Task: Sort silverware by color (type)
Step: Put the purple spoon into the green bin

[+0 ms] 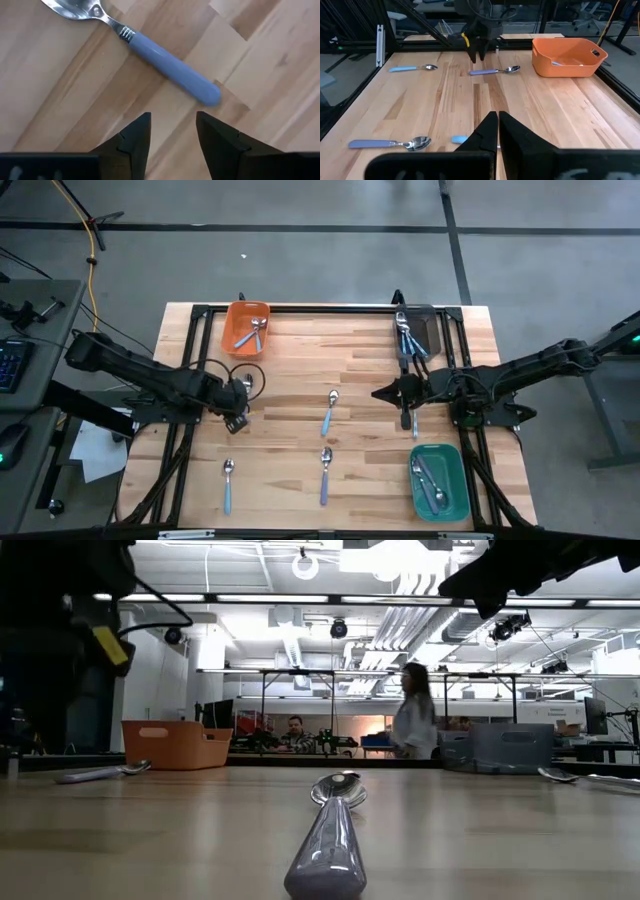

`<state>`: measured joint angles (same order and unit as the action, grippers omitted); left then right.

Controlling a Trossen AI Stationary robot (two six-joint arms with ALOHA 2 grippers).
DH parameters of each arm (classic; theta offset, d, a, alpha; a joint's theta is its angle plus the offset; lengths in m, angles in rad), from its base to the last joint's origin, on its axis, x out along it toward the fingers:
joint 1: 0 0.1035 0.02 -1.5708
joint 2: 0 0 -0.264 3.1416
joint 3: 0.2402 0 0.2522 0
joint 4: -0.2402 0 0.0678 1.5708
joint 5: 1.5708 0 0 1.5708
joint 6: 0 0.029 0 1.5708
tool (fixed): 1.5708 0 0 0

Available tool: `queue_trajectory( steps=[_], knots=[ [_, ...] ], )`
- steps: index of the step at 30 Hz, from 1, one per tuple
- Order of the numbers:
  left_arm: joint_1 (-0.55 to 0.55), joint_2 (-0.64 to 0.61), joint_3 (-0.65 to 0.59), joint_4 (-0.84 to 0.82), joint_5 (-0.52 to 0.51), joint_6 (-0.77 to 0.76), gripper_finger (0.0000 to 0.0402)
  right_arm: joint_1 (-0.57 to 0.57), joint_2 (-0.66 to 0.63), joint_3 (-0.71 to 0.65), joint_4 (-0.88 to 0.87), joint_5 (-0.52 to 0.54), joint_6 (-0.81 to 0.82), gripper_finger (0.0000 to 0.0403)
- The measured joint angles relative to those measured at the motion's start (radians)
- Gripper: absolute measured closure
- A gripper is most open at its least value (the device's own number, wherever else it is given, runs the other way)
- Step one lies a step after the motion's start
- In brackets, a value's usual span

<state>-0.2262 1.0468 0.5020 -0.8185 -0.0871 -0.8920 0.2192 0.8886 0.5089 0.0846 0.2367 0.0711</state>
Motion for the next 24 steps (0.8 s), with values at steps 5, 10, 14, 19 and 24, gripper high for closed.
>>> queue_trajectory(
  steps=[5, 10, 14, 19, 24],
  knots=[
    [-0.003, 0.000, -0.068, 0.101, -0.040, -0.039, 0.0252, 0.000, 0.000, 0.000, -0.016, 0.000, 0.000, 0.0402],
    [-0.002, 0.000, -0.083, 0.137, -0.094, -0.048, 0.0252, 0.000, 0.000, 0.000, -0.022, 0.000, 0.000, 0.0402],
    [-0.002, 0.000, -0.083, 0.159, -0.133, -0.038, 0.0252, 0.000, 0.000, 0.000, -0.022, 0.000, 0.000, 0.0402],
    [-0.002, 0.000, -0.083, 0.243, -0.194, -0.011, 0.0252, 0.000, 0.000, 0.000, -0.021, 0.000, 0.000, 0.0402],
    [-0.002, 0.000, -0.083, 0.287, -0.207, 0.023, 0.0252, 0.000, 0.000, 0.000, -0.021, 0.000, 0.005, 0.0402]
  ],
)
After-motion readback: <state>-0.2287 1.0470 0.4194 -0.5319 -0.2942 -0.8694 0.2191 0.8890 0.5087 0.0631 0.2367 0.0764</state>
